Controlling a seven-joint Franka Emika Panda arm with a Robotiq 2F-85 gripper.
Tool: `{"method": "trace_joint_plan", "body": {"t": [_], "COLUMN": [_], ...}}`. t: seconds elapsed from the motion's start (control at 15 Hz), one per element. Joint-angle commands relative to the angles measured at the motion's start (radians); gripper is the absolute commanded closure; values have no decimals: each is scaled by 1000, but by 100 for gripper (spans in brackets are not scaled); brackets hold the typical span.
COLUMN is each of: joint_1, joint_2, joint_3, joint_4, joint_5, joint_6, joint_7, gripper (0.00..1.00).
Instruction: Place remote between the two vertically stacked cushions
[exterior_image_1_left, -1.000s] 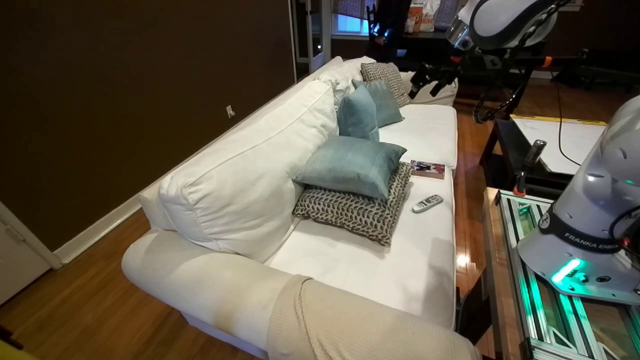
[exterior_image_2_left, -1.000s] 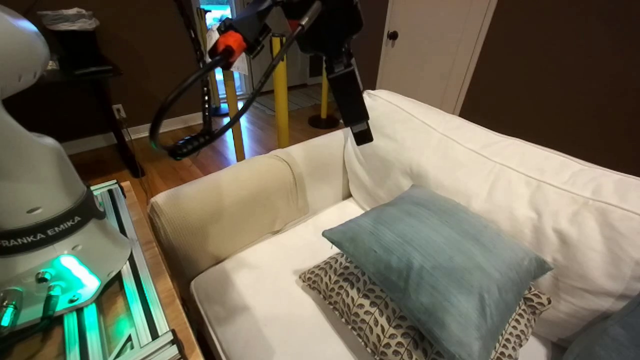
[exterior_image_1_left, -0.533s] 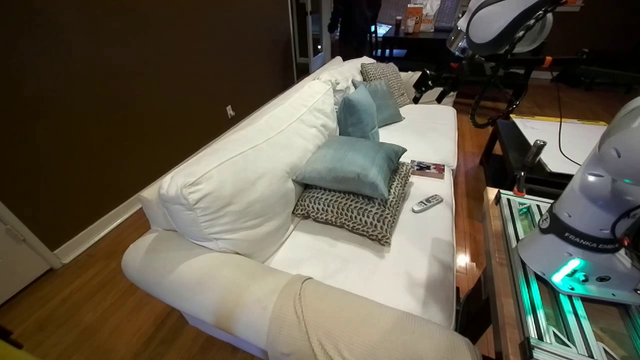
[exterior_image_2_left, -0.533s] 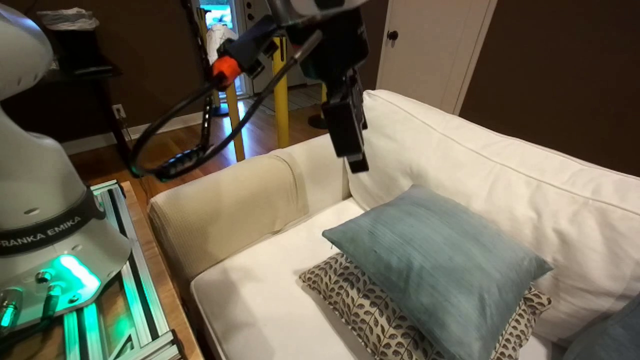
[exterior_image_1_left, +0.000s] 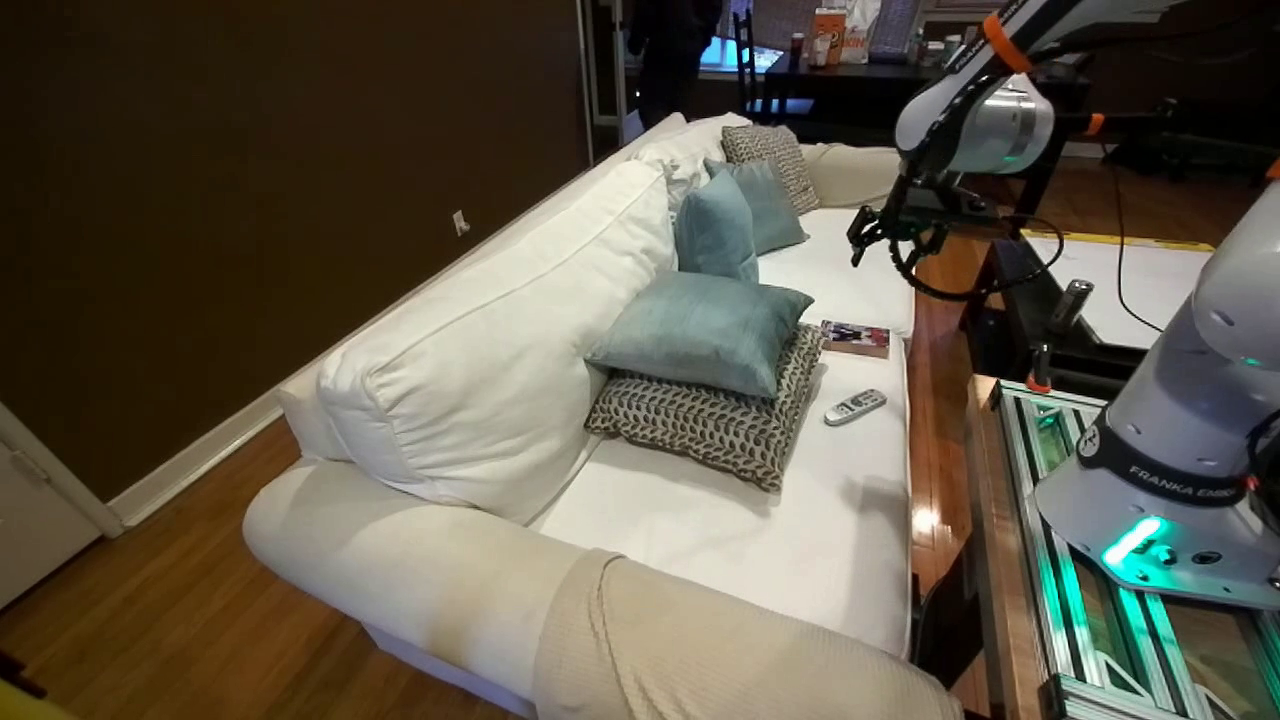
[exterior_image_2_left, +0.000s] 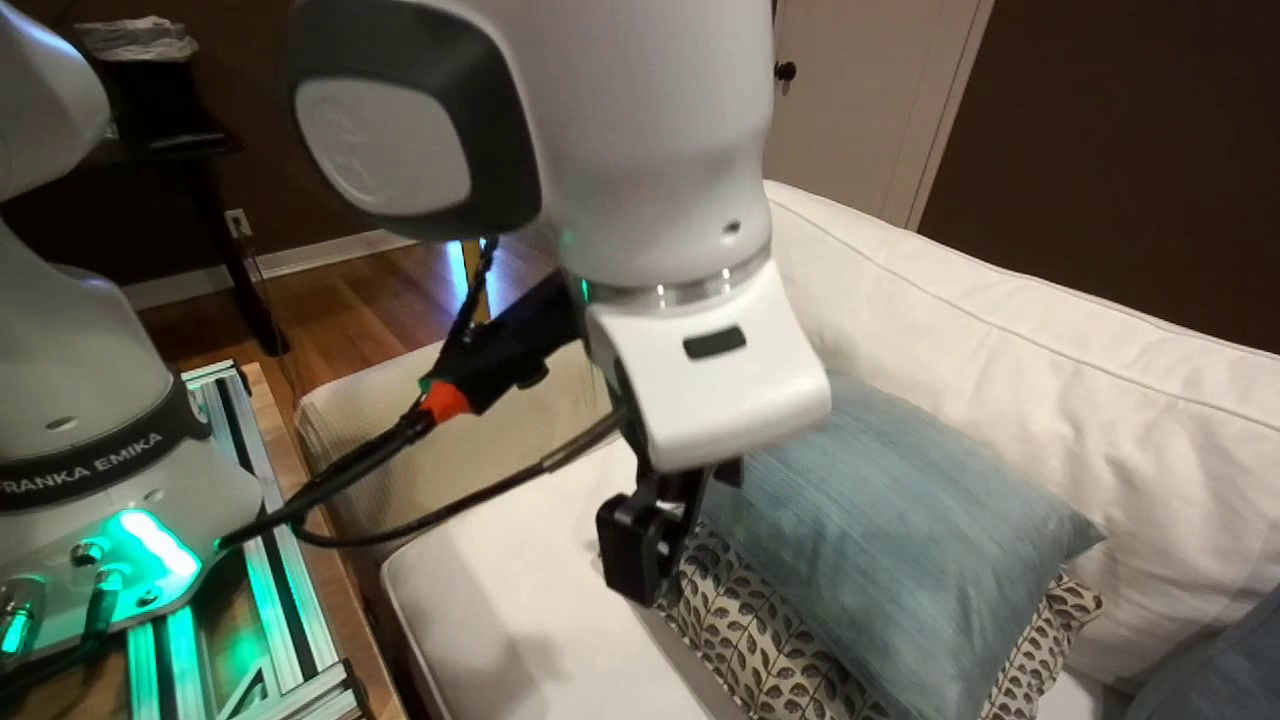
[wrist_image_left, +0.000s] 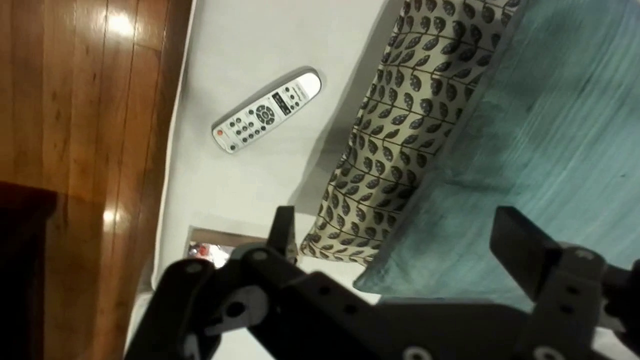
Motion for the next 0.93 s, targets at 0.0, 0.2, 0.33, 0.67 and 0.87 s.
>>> {"method": "trace_joint_plan", "body": {"t": [0.0,0.2,0.33,0.67,0.87], "joint_1": [14,1,1,10,-7], "joint_2": [198,182,221,261,432], "joint_3": [-14,-6,-4,-21,-11], "joint_4": [117,103,126,151,213], "joint_5": [269,292,305,285,327], "joint_6": [-2,0,0,-8,-19], "joint_7": [-41,-38,-46,2,85], "gripper": [0,0,0,0,0]}}
